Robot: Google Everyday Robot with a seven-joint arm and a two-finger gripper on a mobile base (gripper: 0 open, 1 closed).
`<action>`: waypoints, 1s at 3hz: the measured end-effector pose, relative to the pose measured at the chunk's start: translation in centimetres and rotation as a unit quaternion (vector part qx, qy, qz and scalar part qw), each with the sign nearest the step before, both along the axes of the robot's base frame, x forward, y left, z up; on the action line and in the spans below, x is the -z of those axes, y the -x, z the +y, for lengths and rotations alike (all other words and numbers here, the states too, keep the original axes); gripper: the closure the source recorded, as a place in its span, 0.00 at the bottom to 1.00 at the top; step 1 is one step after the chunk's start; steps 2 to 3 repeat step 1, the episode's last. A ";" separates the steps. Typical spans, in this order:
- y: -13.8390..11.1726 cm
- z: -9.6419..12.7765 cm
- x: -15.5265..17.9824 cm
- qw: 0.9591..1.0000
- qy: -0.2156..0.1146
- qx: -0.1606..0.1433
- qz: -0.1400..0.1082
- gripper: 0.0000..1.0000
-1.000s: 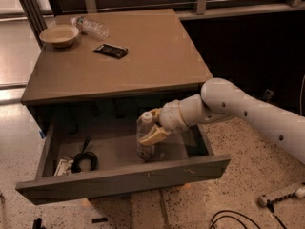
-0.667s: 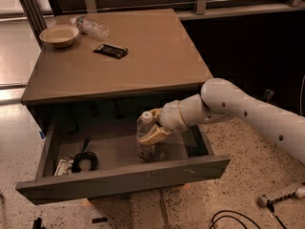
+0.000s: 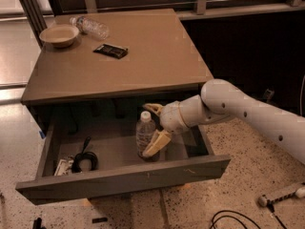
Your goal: Place blue plastic bottle into top drawer
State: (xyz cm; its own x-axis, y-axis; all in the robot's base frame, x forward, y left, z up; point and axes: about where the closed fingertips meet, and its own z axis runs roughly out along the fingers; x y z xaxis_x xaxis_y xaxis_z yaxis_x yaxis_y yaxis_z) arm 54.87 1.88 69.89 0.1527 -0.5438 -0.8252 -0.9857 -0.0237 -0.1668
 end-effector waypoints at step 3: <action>0.0 0.0 0.0 1.000 0.000 0.000 0.000 0.00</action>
Offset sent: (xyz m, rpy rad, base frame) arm 0.0000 0.0000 0.0000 0.0000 0.0000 0.0000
